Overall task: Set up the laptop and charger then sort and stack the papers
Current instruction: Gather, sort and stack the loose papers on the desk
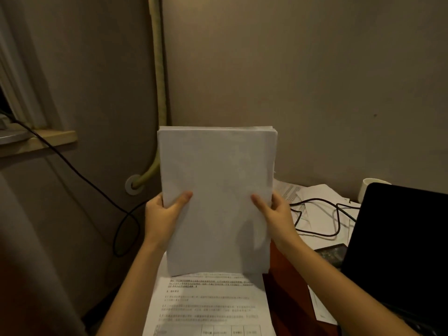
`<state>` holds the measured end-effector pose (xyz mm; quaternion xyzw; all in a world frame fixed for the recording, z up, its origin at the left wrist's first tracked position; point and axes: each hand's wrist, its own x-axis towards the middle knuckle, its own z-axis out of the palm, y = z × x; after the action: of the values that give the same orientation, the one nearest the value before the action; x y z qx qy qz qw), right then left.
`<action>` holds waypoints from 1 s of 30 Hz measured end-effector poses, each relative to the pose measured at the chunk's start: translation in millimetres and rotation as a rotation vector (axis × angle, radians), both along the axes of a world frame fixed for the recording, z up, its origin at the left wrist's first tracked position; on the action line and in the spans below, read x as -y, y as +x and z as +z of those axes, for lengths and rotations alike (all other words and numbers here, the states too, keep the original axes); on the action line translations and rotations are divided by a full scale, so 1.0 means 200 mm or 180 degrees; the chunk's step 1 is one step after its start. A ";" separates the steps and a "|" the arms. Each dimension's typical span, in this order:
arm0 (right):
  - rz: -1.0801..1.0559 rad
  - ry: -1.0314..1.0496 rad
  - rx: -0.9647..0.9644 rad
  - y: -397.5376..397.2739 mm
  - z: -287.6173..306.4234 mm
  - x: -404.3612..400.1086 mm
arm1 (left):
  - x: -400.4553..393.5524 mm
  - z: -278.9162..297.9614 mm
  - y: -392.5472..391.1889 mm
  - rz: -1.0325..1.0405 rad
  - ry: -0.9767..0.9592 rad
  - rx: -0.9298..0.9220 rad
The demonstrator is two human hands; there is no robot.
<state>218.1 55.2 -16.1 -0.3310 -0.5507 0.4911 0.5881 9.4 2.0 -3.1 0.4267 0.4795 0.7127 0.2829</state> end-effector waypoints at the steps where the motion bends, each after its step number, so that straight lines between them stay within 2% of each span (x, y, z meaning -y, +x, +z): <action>1: -0.0026 -0.0026 0.0067 0.00 -0.03 0.01 | 0.00 0.00 0.01 0.0053 0.0032 0.0070; 8: -0.0030 0.0152 -0.0215 -0.01 0.08 0.01 | -0.01 0.12 0.04 0.0098 0.0444 0.0125; 15: -0.0126 -0.0516 0.0218 -0.02 -0.23 0.06 | 0.01 -0.21 0.03 -0.0079 -0.0541 -0.0069; 18: -0.0252 -0.0506 0.0366 -0.03 -0.21 0.05 | -0.01 -0.22 0.03 0.0042 -0.0606 0.0005; 21: -0.0391 -0.0336 0.0805 -0.04 -0.13 0.04 | -0.03 -0.16 0.00 -0.0036 -0.0661 -0.0061; 23: -0.0254 -0.0478 0.1115 -0.02 -0.09 0.05 | -0.02 -0.12 -0.04 -0.0262 -0.0886 -0.0287; 28: 0.0241 -0.1056 0.1899 0.04 -0.14 0.18 | 0.08 -0.13 -0.13 -0.0675 -0.2201 -0.1474; 30: 0.0309 -0.1121 0.2086 0.04 -0.19 0.24 | 0.14 -0.18 -0.15 -0.0669 -0.2490 -0.1752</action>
<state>226.7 7.4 -53.5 -0.5402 -0.6319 0.4736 0.2908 -19.8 -26.4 -38.3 0.5071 0.7226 0.3075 0.3552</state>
